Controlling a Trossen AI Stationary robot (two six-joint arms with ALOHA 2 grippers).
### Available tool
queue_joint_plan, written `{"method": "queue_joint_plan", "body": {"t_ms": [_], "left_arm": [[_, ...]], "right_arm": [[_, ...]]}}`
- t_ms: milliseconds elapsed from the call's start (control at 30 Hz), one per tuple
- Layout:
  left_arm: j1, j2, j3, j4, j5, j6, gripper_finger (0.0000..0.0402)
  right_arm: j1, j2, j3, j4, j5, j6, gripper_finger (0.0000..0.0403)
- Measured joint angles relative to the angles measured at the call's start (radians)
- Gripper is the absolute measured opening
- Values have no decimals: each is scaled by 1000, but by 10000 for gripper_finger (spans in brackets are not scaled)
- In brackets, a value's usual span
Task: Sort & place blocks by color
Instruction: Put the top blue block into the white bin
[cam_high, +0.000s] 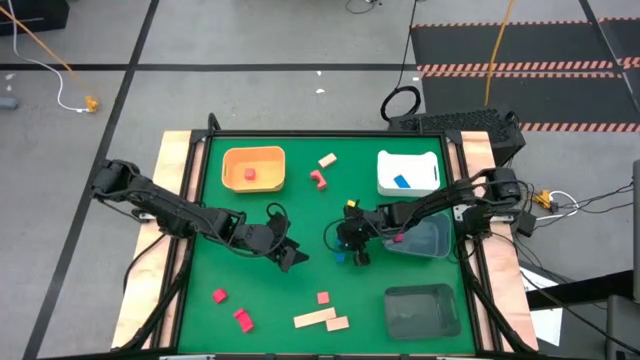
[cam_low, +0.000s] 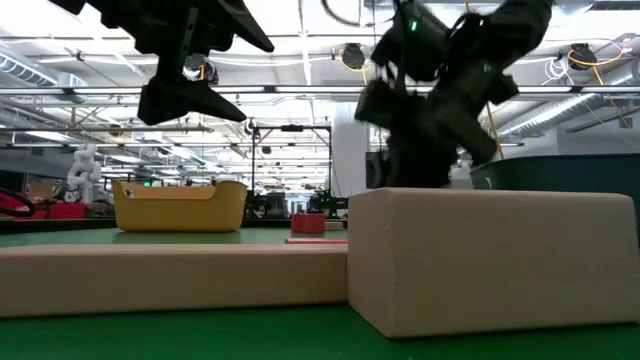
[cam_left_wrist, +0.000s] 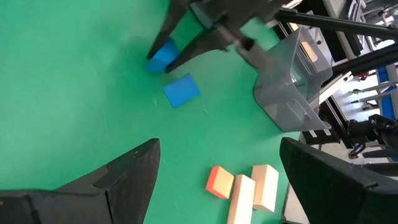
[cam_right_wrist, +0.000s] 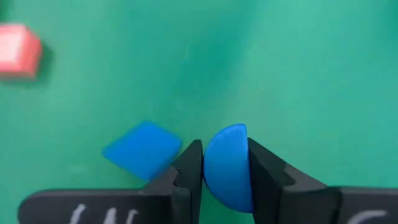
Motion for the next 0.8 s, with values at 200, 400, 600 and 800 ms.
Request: {"method": "queue_joint_plan", "body": {"t_ms": [200, 400, 600, 800], "left_arm": [[63, 0, 0, 1, 0, 95, 331], [150, 0, 0, 1, 1, 141, 331], [264, -6, 0, -47, 147, 297, 331], [427, -60, 0, -166, 302, 508, 331]], "right_arm": [[-37, -141, 1, -42, 82, 24, 73], [-114, -308, 1, -125, 251, 90, 74], [-203, -445, 1, -303, 425, 238, 75], [-277, -537, 1, -533, 535, 498, 75]]}}
